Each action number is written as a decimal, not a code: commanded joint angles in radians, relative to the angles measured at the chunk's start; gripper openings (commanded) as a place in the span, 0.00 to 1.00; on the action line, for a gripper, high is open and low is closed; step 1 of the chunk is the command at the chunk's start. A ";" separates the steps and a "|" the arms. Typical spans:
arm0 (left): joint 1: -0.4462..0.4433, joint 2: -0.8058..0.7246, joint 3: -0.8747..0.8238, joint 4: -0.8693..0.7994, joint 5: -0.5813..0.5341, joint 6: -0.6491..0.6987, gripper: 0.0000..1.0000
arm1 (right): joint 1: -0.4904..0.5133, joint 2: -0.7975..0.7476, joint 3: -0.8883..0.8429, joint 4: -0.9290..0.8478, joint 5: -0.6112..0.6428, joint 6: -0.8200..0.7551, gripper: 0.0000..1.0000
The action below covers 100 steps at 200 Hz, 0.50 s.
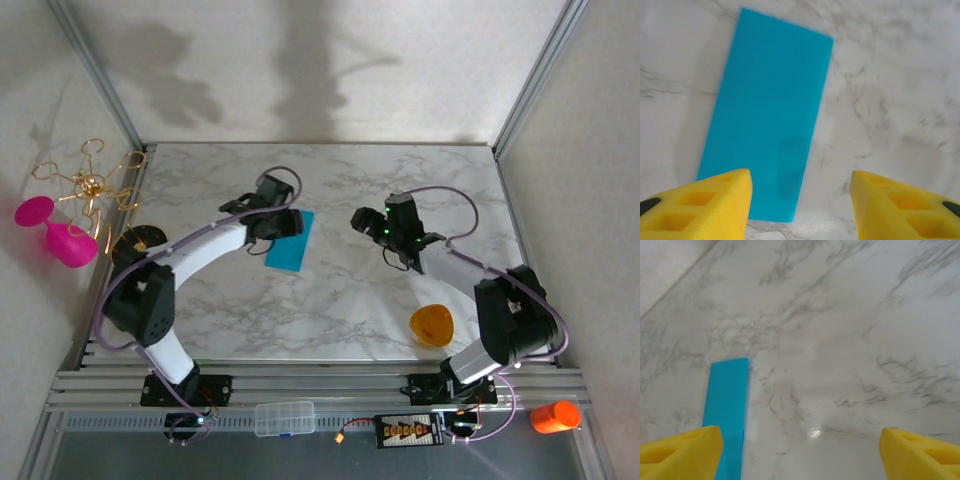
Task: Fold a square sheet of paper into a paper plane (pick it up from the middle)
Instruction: Turn over the paper at the center of the table.
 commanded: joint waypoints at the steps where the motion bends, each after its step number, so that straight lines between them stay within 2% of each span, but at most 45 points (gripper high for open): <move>1: 0.062 -0.083 -0.095 0.089 0.047 -0.082 0.59 | 0.081 0.083 0.095 -0.001 -0.072 -0.019 0.79; 51: 0.199 -0.250 -0.323 0.241 0.060 -0.175 0.81 | 0.256 0.304 0.280 0.001 -0.183 -0.014 0.67; 81: 0.256 -0.308 -0.402 0.290 0.070 -0.207 0.92 | 0.308 0.423 0.394 -0.029 -0.253 -0.025 0.63; 100: 0.278 -0.329 -0.429 0.312 0.087 -0.208 0.95 | 0.326 0.488 0.458 -0.073 -0.276 -0.039 0.61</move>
